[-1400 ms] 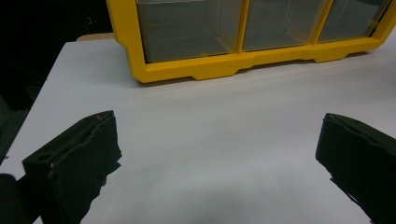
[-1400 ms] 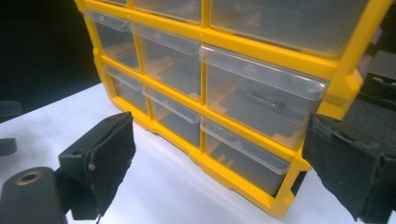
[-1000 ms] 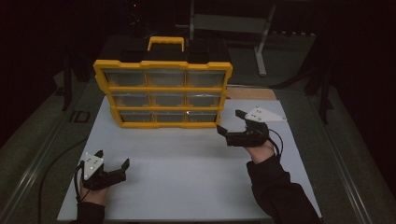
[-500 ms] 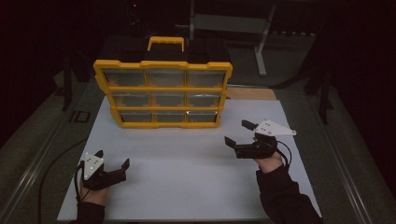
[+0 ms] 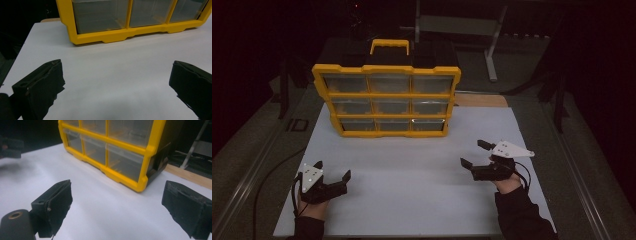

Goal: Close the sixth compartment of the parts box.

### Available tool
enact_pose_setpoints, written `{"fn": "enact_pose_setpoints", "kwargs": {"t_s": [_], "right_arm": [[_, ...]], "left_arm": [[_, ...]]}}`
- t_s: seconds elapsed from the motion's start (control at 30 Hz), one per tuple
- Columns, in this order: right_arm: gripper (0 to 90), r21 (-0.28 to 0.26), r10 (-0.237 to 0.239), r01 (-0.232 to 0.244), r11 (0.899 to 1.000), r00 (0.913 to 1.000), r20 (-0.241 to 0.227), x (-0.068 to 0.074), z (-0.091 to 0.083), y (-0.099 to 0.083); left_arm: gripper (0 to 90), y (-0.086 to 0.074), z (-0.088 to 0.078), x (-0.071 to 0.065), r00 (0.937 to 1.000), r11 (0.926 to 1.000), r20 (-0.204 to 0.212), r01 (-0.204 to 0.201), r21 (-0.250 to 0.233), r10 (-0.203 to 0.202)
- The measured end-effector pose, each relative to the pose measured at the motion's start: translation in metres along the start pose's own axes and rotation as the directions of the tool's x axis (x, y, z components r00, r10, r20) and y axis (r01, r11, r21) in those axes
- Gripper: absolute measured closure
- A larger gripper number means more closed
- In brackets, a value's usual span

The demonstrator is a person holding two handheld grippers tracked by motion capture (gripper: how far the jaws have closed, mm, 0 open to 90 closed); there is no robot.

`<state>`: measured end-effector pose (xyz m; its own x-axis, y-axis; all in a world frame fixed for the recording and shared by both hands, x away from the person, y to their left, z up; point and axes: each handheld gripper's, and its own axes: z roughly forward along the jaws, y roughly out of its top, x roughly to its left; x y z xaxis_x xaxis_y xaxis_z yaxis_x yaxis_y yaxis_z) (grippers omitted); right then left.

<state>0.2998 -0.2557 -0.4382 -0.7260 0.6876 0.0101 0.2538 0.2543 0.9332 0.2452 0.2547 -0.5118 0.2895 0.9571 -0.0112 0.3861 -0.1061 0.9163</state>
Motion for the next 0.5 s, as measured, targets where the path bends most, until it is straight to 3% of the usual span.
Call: {"fn": "enact_pose_setpoints", "kwargs": {"t_s": [0.5], "right_arm": [[9.4,0.046,-0.019,0.019,0.999,0.9998,0.006,-0.001,-0.009,-0.039]], "left_arm": [[0.2,0.000,0.000,0.000,1.0000,1.0000,0.004,0.001,0.000,-0.001]]}}
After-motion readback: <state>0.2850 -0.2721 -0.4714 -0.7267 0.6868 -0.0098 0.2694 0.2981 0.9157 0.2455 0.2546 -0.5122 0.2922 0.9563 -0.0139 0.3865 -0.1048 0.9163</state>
